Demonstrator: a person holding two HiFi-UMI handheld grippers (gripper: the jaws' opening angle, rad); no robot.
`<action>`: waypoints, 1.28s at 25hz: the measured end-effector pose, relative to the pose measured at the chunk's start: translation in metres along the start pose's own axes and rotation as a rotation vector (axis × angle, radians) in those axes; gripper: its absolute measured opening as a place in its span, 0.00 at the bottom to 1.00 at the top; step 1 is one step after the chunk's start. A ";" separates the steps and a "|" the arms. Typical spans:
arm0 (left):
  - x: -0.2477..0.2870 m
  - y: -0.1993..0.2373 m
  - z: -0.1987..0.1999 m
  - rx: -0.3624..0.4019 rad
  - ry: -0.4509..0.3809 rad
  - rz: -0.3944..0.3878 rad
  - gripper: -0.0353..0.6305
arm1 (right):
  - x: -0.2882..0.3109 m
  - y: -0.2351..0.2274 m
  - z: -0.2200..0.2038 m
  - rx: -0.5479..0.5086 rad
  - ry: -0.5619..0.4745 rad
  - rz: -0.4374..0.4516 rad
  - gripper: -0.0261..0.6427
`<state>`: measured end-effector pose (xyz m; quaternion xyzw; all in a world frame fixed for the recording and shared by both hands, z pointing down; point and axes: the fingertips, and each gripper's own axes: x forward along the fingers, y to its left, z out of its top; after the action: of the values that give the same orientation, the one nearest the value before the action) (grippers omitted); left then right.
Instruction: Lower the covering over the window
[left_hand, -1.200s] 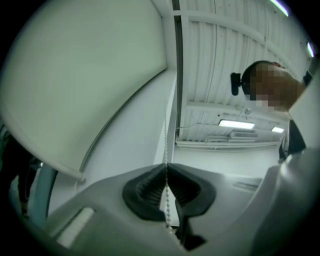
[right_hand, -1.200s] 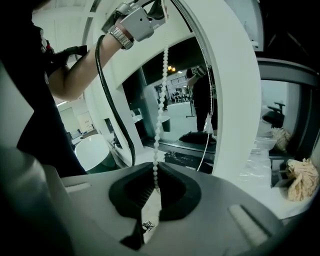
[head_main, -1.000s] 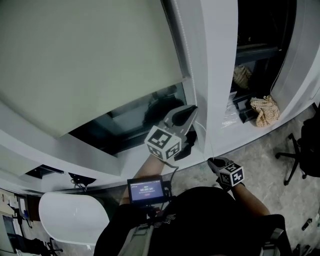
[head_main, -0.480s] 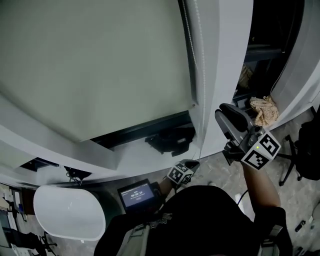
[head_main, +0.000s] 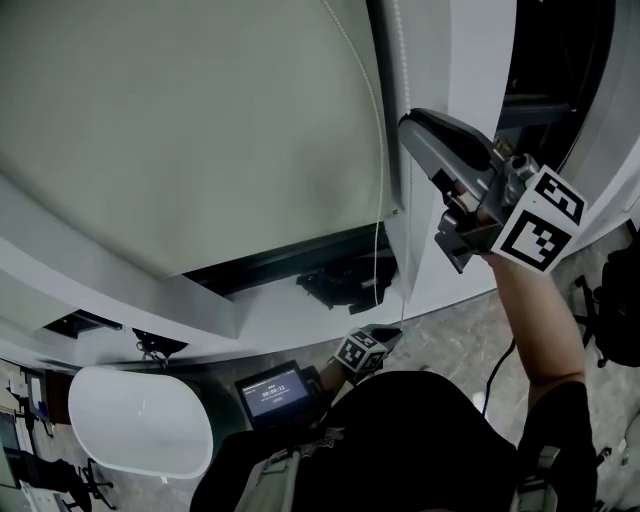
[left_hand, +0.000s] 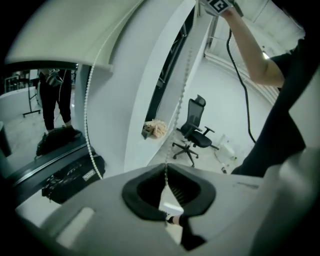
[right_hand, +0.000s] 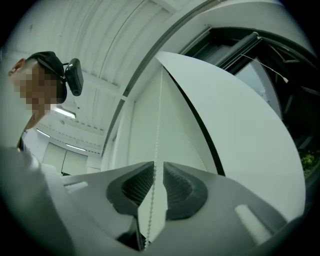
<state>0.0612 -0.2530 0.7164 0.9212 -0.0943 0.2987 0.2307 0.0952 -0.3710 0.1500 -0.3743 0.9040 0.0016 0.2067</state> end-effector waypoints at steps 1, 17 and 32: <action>0.000 0.001 0.001 0.003 0.000 -0.001 0.07 | 0.005 0.000 0.002 -0.005 0.012 0.010 0.12; -0.123 0.060 0.077 -0.154 -0.474 0.071 0.09 | -0.153 -0.053 -0.307 -0.185 0.665 -0.243 0.06; -0.221 -0.044 0.339 0.156 -0.995 -0.144 0.28 | -0.151 -0.021 -0.375 -0.076 0.694 -0.216 0.06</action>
<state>0.0690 -0.3695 0.3266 0.9706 -0.1063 -0.1867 0.1084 0.0654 -0.3430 0.5523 -0.4531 0.8749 -0.1139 -0.1276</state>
